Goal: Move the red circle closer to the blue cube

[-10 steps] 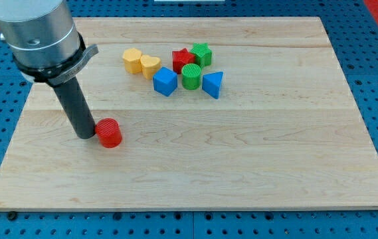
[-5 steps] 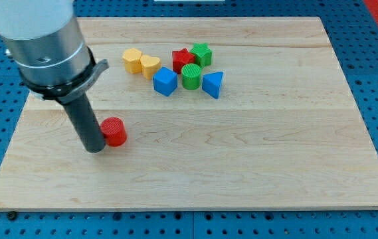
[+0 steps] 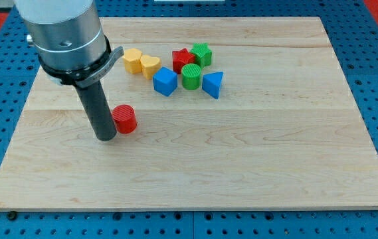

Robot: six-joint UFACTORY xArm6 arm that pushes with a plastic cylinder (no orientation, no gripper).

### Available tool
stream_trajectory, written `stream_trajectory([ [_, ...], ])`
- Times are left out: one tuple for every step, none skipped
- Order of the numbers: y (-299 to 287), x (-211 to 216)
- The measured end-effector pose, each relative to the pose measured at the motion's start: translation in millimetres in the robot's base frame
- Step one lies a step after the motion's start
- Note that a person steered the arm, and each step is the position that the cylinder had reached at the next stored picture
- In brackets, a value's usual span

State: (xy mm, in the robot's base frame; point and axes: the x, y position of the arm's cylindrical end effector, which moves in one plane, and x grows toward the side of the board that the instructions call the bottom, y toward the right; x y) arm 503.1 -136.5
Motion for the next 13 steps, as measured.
stream_trajectory([
  [0, 10],
  [2, 5],
  [8, -6],
  [21, -7],
  [21, 1],
  [21, 3],
  [23, -3],
  [33, -12],
  [45, -31],
  [45, -37],
  [45, -37],
  [45, -51],
  [45, -60],
])
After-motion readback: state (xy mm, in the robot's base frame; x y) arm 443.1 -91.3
